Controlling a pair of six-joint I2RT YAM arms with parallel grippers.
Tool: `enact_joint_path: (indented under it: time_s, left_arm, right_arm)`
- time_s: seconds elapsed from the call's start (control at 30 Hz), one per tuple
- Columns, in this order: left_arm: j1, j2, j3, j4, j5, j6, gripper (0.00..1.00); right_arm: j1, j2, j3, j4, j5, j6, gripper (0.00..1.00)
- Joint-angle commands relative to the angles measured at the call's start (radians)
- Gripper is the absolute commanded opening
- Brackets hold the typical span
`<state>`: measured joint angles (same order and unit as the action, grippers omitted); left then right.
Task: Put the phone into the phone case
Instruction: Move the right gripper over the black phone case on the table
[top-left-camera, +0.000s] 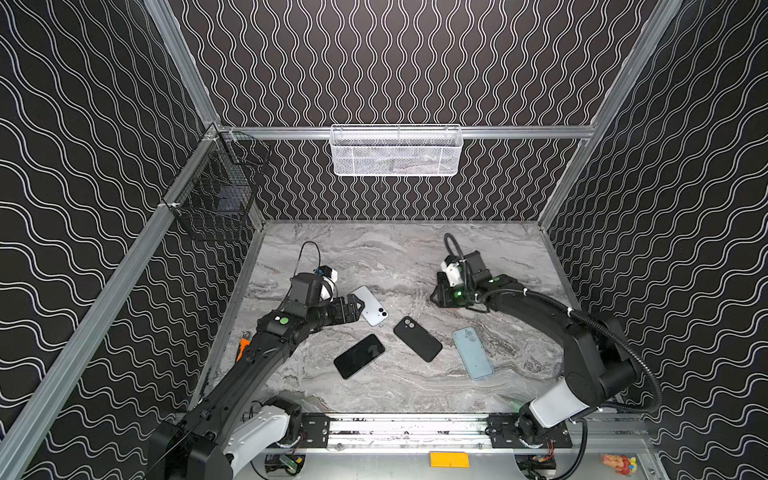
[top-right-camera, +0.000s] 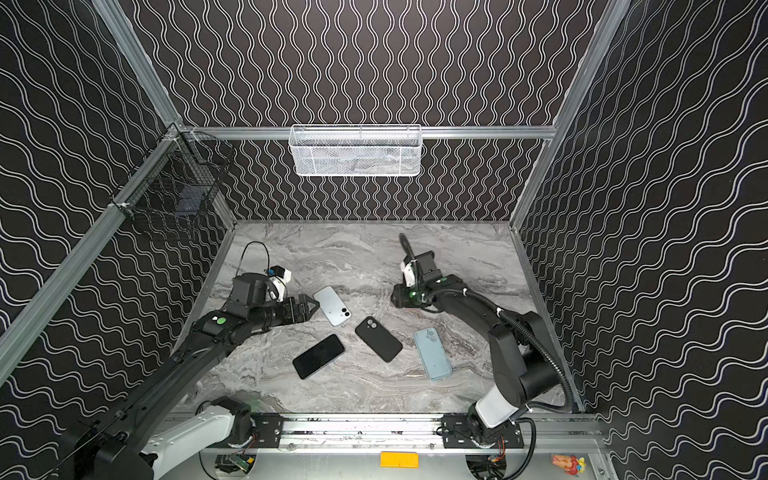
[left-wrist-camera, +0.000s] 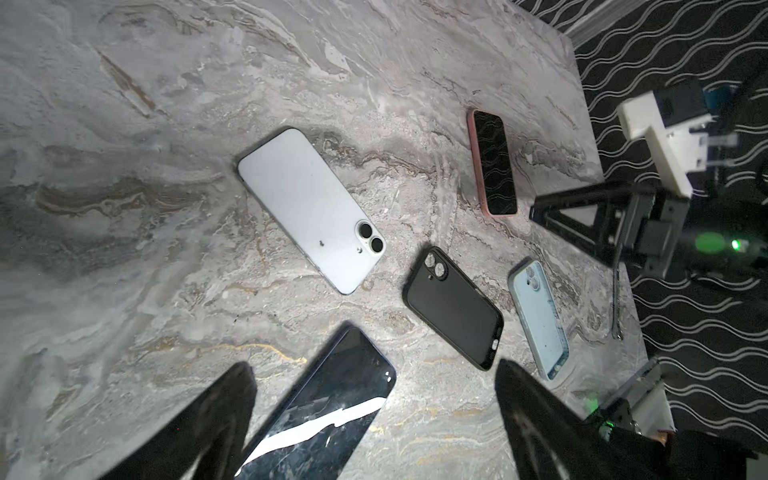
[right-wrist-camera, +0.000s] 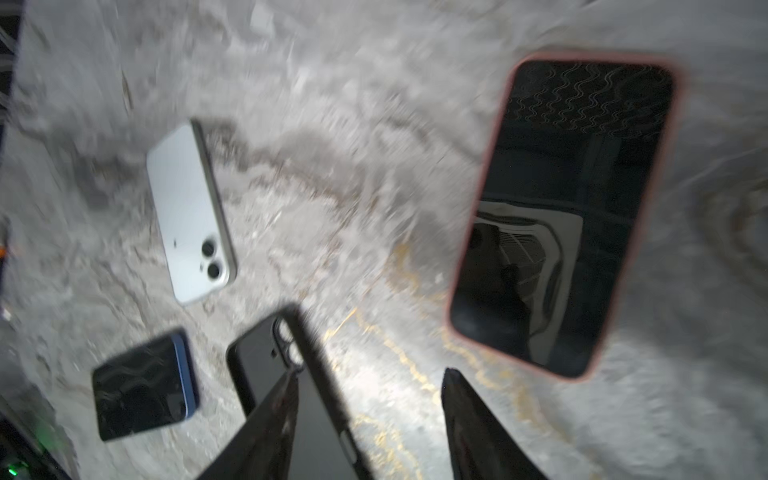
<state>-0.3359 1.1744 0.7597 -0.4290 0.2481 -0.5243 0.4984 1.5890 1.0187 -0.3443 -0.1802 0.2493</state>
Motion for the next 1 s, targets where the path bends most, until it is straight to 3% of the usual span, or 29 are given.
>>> enact_joint_path:
  time_s: [0.0, 0.1, 0.53, 0.97]
  left_arm:
    - [0.001, 0.006, 0.006, -0.056, -0.124, -0.042, 0.93]
    - [0.003, 0.014, 0.007, -0.079, -0.176, -0.059, 0.93]
    - [0.008, 0.011, -0.103, 0.017, -0.153, -0.141, 0.9]
    - [0.009, 0.033, -0.08, 0.039, -0.121, -0.145, 0.9]
  right_arm:
    - [0.055, -0.022, -0.014, -0.017, 0.085, 0.011, 0.58]
    - [0.1, -0.015, -0.015, -0.003, 0.078, 0.008, 0.58]
    - [0.195, 0.076, 0.021, -0.076, 0.182, -0.018, 0.58]
    - [0.245, 0.165, 0.006, -0.049, 0.18, 0.014, 0.53]
